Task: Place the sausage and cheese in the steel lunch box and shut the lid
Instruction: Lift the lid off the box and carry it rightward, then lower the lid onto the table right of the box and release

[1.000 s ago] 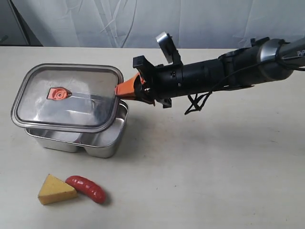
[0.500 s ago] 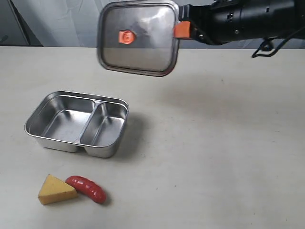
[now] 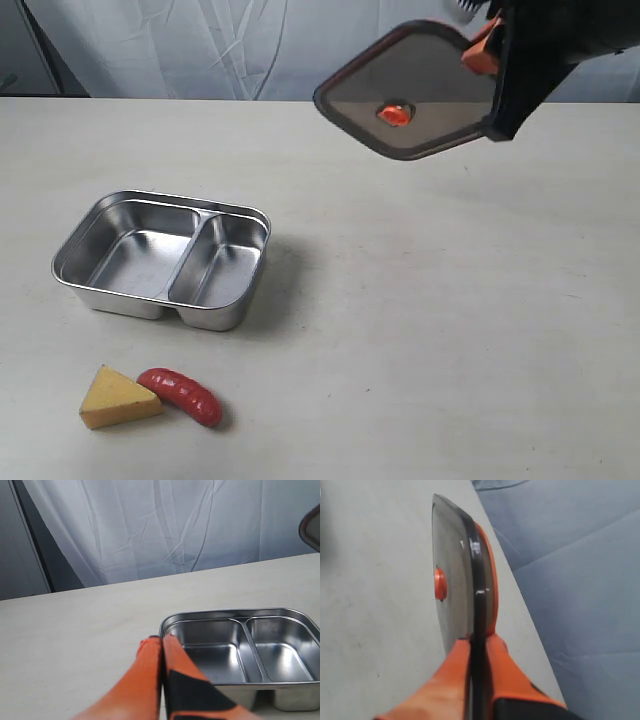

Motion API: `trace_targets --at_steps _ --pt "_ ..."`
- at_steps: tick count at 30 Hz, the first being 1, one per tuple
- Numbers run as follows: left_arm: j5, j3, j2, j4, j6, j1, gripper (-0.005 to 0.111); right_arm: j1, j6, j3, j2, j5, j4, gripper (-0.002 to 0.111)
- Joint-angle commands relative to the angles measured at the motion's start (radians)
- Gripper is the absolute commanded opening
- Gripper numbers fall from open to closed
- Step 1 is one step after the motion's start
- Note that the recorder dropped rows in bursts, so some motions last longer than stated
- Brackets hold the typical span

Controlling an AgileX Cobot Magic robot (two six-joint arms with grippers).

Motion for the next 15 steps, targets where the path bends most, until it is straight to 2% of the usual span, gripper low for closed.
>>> trace_targets --at_steps 1,9,15 --pt "-0.007 0.004 -0.006 0.001 -0.001 -0.006 0.0 0.114 0.042 0.033 0.002 0.03 -0.204 -0.001" --pt "-0.007 0.004 -0.006 0.001 -0.001 -0.006 0.0 0.265 0.461 0.15 0.055 0.083 -0.611 -0.001" --pt "-0.007 0.004 -0.006 0.001 -0.001 -0.006 0.0 0.345 0.567 0.204 0.076 0.081 -0.641 -0.001"
